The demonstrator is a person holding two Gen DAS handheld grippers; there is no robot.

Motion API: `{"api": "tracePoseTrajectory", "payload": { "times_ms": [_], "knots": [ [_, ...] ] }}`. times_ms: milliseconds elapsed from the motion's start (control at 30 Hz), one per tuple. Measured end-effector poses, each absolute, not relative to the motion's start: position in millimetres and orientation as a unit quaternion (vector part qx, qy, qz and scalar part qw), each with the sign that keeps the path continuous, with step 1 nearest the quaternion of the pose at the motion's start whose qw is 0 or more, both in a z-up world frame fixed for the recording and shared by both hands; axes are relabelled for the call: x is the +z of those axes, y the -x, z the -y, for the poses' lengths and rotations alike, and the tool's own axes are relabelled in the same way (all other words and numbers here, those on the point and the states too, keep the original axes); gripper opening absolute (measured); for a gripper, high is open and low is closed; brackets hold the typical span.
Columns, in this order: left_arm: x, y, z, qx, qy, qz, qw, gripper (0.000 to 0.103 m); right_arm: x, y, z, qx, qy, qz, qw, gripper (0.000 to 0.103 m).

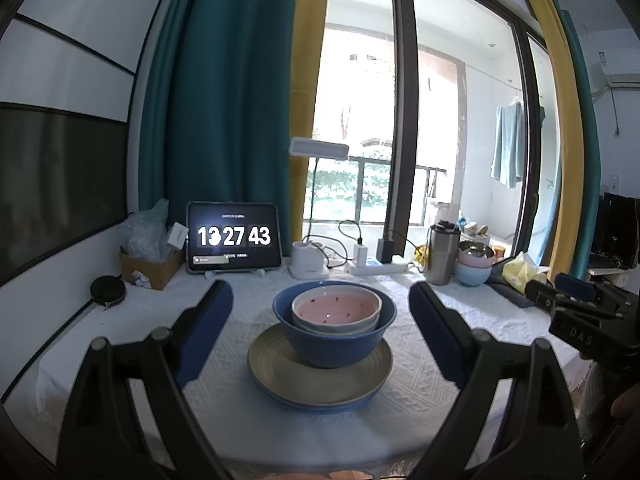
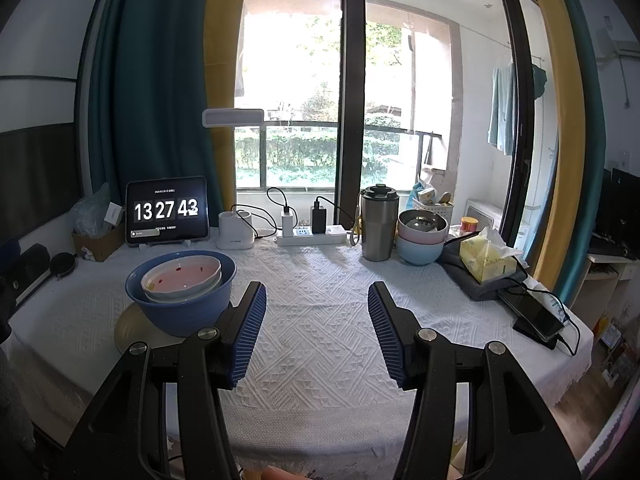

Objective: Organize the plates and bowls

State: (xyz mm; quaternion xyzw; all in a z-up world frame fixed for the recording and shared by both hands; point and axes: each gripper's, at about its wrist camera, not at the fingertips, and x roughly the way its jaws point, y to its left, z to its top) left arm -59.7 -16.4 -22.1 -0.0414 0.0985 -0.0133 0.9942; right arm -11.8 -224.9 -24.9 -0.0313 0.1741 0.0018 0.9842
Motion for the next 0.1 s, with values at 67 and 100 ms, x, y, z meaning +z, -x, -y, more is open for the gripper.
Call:
{"api": "tracePoseTrajectory", "payload": {
  "times_ms": [67, 100],
  "knots": [
    [-22.4, 59.9, 15.3, -0.013, 0.042, -0.099, 0.994, 0.091, -24.7, 11.6, 225.0, 0.002, 0.032, -0.174, 0.984, 0.056],
    [-22.4, 60.1, 15.4, -0.013, 0.042, -0.099, 0.994, 0.091, -25.0, 11.7, 225.0, 0.002, 0.032, -0.175, 0.984, 0.056]
  ]
}}
